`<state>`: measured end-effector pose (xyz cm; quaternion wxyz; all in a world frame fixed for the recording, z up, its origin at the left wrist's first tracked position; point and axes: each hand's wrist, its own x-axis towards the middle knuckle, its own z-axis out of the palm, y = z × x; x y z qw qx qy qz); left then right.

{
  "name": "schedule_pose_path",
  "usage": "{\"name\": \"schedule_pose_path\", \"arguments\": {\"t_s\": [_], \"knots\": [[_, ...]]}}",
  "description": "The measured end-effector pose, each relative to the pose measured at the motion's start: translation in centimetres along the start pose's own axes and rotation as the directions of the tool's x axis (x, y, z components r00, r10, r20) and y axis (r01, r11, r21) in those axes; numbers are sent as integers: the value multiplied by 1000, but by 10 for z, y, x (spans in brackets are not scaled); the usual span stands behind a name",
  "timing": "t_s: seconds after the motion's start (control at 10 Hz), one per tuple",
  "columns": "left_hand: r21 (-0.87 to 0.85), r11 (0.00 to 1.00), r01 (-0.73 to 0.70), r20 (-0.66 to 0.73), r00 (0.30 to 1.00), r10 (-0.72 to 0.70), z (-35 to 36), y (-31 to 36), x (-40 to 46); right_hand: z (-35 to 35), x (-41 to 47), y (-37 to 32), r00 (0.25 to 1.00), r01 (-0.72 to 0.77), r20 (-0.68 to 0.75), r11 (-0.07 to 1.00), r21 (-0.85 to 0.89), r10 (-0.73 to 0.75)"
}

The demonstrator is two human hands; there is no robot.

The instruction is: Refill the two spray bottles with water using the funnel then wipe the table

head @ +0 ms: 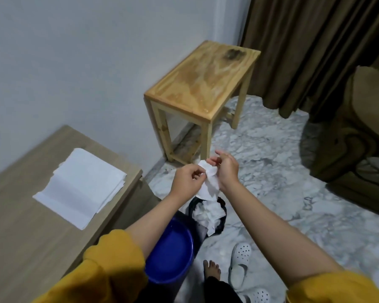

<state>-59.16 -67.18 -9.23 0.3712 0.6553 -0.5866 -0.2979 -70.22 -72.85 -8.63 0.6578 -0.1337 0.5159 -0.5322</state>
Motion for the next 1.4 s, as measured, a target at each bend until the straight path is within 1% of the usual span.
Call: {"name": "schedule_pose_path", "arguments": {"t_s": [0.1,0.2,0.3,0.4,0.5,0.6,0.7,0.8,0.9,1.0,1.1,1.2,1.3,1.4], "knots": [[31,1000,2,-12,1000,-2,11,-9,22,-12,20,-10,1000,6,24,995,-96,-4],[49,998,30,-29,999,-28,21,-19,42,-28,43,-15,998,22,61,971,-236,-8],[38,998,46,-15,999,-45,33,-31,58,-47,63,-11,988,64,151,871,-487,12],[12,991,136,-5,991,-136,48,-42,67,-63,77,-1,953,99,278,742,-663,122],[-32,968,249,4,968,-249,63,-50,73,-74,88,13,932,148,332,682,-716,147],[-60,938,341,55,940,-338,78,-59,76,-84,101,23,962,116,253,682,-722,105],[-52,924,379,109,922,-372,94,-69,74,-92,114,30,990,-2,102,720,-693,101],[-56,905,422,106,903,-415,110,-78,73,-99,129,42,992,-109,-14,770,-629,129],[-1,888,460,74,885,-459,124,-86,78,-105,143,52,984,-163,-44,767,-620,174],[96,867,489,82,864,-496,135,-96,82,-111,154,64,985,-156,-56,712,-685,162],[167,861,480,143,852,-503,144,-109,84,-117,166,79,983,-166,-82,625,-763,162],[301,817,491,284,772,-568,149,-117,86,-122,173,85,977,-161,-55,549,-820,205],[382,775,504,356,693,-626,148,-127,85,-130,178,87,955,-174,-28,483,-858,295],[426,763,486,378,671,-638,145,-126,76,-139,175,90,946,-189,-45,434,-881,322]]}}
